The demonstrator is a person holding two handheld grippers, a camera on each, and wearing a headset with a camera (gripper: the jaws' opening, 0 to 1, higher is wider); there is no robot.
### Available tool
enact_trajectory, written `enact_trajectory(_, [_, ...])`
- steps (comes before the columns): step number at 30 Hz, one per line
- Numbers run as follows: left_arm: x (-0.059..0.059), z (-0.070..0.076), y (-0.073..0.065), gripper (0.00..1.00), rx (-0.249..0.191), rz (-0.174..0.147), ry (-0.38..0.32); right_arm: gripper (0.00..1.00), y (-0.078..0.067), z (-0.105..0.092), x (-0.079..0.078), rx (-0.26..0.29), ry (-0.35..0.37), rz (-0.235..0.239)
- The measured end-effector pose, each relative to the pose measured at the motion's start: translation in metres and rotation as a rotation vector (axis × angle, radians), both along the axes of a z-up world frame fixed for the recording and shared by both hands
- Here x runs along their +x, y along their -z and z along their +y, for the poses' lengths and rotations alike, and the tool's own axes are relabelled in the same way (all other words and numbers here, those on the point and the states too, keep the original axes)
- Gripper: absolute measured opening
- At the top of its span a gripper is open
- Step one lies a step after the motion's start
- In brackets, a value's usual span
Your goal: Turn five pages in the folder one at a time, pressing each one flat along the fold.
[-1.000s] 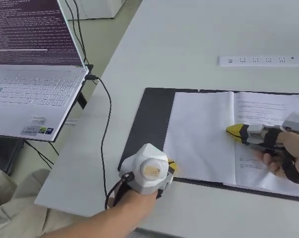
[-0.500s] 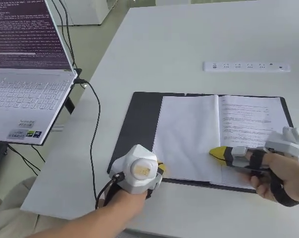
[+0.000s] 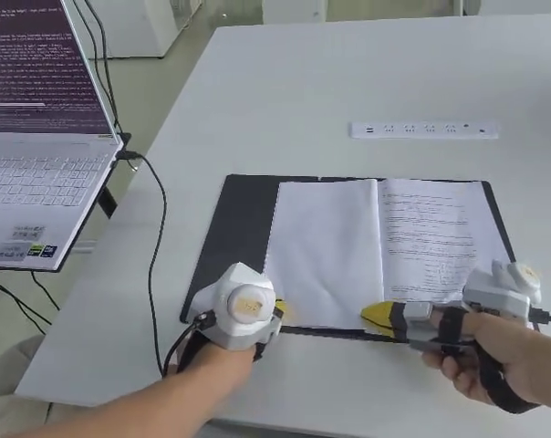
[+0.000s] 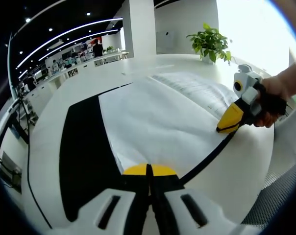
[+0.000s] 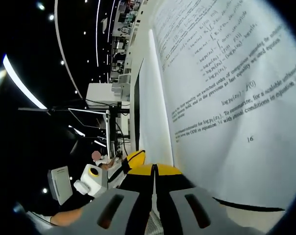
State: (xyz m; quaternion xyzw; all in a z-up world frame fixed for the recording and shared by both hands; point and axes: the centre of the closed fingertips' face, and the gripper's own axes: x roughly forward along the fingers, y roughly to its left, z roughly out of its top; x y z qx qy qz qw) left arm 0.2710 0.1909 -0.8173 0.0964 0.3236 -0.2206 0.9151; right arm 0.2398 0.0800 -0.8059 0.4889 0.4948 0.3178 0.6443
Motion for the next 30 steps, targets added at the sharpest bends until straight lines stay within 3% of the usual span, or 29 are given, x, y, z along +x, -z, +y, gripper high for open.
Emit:
enact_trajectory(6, [0.000,0.000,-0.001,0.00,0.017,0.001,0.001,0.00,-0.005,0.000,-0.016,0.005,0.012,0.009])
enact_trajectory(14, [0.000,0.000,-0.001,0.00,0.031,0.006,-0.020,0.00,-0.016,-0.002,-0.026,0.021,0.037,0.001])
enact_trajectory(18, [0.000,0.001,-0.002,0.00,-0.019,0.041,-0.056,0.00,-0.034,-0.008,-0.020,0.029,0.056,-0.064])
enact_trajectory(22, [-0.005,0.004,-0.009,0.04,-0.007,0.034,-0.051,0.00,-0.058,-0.024,-0.004,0.033,0.150,-0.140])
enact_trajectory(24, [-0.007,0.002,-0.017,0.09,-0.061,0.037,-0.069,0.00,-0.072,-0.035,0.001,0.034,0.198,-0.181])
enact_trajectory(28, [-0.014,0.005,-0.038,0.11,-0.105,0.023,-0.073,0.03,-0.092,-0.066,0.010,-0.064,0.292,-0.277])
enact_trajectory(30, [-0.018,0.003,-0.051,0.11,-0.148,0.015,-0.065,0.10,-0.104,-0.081,0.013,-0.090,0.351,-0.312])
